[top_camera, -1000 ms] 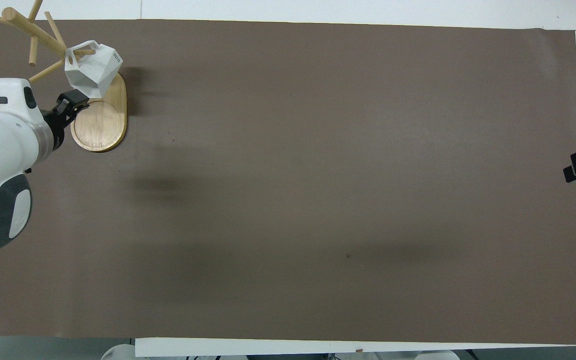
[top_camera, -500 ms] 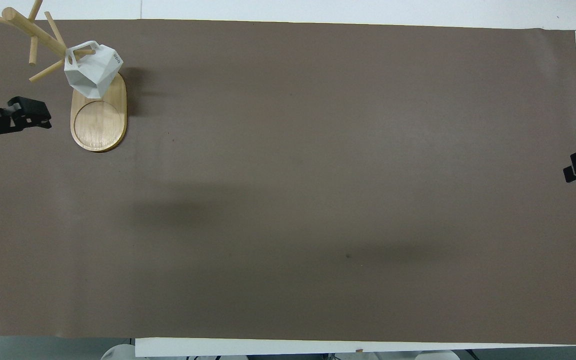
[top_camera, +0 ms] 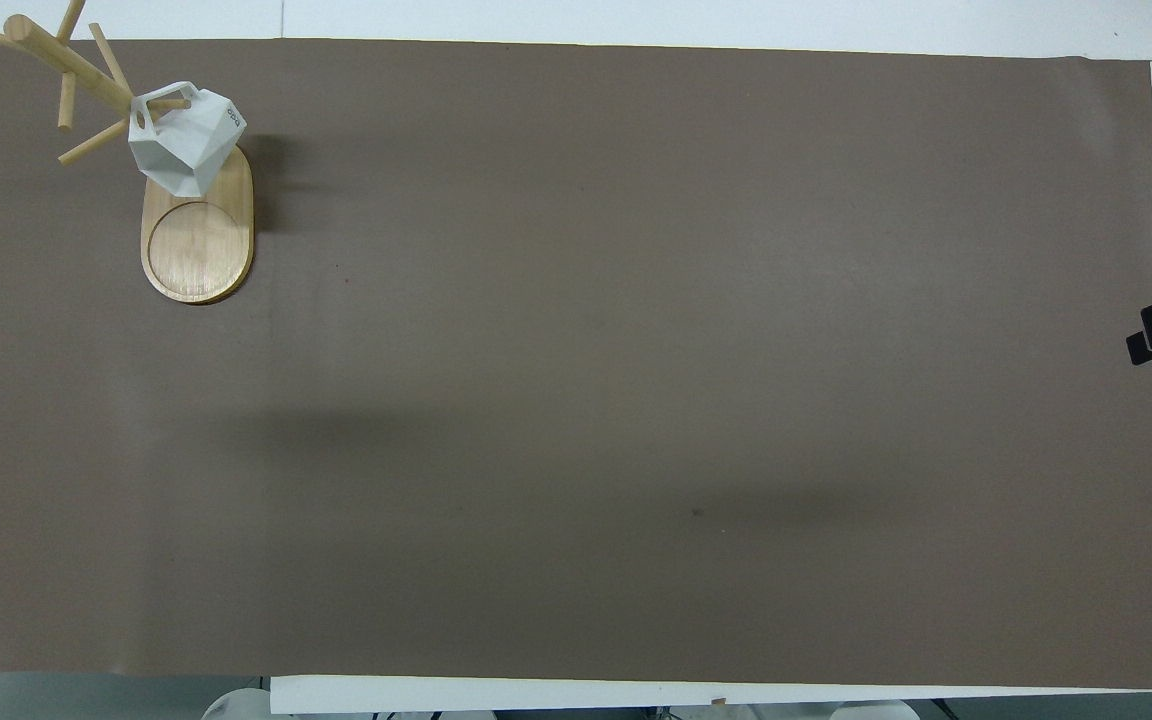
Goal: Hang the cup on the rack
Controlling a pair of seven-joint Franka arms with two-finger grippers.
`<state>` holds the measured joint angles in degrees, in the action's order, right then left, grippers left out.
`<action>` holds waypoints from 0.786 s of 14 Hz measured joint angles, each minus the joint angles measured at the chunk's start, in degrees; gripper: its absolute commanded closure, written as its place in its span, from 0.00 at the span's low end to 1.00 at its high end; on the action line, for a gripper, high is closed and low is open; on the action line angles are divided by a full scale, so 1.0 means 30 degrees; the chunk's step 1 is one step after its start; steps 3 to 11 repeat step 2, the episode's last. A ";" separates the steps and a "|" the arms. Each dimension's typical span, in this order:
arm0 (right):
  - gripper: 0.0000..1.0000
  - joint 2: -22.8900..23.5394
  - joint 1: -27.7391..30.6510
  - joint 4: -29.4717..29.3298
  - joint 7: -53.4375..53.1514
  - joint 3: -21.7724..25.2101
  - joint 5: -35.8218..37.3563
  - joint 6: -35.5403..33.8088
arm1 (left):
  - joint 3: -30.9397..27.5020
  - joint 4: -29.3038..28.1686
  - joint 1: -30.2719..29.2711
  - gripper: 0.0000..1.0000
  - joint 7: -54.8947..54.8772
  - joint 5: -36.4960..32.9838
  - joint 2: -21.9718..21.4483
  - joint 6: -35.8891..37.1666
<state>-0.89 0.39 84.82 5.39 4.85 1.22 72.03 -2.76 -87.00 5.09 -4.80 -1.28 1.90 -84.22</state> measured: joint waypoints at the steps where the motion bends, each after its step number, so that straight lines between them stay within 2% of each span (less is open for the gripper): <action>1: 0.01 0.0000 0.0000 0.0001 0.0000 0.0000 0.0000 0.0000 | 0.0109 0.0111 0.0037 0.00 -0.0061 0.0000 0.0164 0.0070; 11: 0.01 0.0000 0.0000 0.0001 0.0000 0.0000 0.0000 0.0000 | 0.0172 0.0175 0.0084 0.00 -0.0102 0.0000 0.0248 0.0171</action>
